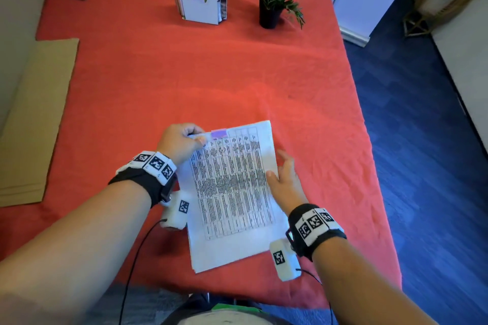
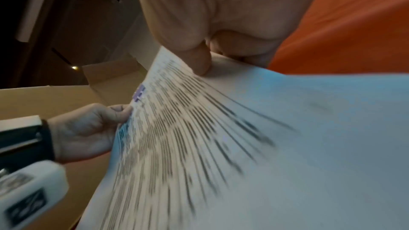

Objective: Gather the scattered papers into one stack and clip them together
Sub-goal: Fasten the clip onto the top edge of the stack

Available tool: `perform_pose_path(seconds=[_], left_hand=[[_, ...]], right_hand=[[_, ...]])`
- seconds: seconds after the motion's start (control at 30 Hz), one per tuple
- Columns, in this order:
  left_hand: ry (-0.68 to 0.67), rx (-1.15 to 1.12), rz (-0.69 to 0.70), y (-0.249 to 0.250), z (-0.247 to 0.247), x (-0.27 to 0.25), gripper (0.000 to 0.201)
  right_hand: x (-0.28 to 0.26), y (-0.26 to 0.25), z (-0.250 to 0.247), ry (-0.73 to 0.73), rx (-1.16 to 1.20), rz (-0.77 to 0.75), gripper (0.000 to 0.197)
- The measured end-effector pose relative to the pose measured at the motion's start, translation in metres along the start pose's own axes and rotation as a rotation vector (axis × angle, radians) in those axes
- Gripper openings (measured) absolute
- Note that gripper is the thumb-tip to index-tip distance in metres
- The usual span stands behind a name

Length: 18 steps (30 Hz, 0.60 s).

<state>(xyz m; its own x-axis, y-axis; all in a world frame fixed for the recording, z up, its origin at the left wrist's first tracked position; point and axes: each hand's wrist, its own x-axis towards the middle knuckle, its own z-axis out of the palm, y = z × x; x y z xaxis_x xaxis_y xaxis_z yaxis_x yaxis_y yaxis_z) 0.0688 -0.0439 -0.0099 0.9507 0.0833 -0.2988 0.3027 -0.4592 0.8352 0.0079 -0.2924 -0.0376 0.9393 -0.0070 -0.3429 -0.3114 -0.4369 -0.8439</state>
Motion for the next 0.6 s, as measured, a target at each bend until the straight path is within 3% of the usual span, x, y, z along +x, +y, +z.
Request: perform_pose_path(seconds=[0.13,0.27,0.37,0.47,0.6], left_hand=[[0.086,-0.089,-0.080,0.000,-0.018,0.015,0.027],[0.182,-0.133,-0.082,0.003,-0.026,0.020,0.027],[0.228,-0.030,0.023,0.006,-0.016,0.010,0.017],[0.155,0.200,0.039,-0.004,-0.008,-0.005,0.067],[0.000,0.439,-0.087,-0.042,-0.003,-0.037,0.097]], right_hand=[[-0.018,0.022,-0.013,-0.124,-0.070,0.091,0.010],[-0.022,0.028,-0.019,-0.153,0.017,0.173,0.013],[-0.009,0.024,-0.022,-0.022,0.048,0.169,0.015],[0.015,0.019,-0.031,0.088,0.078,0.169,0.018],[0.056,0.005,-0.055,0.180,0.052,0.154,0.020]])
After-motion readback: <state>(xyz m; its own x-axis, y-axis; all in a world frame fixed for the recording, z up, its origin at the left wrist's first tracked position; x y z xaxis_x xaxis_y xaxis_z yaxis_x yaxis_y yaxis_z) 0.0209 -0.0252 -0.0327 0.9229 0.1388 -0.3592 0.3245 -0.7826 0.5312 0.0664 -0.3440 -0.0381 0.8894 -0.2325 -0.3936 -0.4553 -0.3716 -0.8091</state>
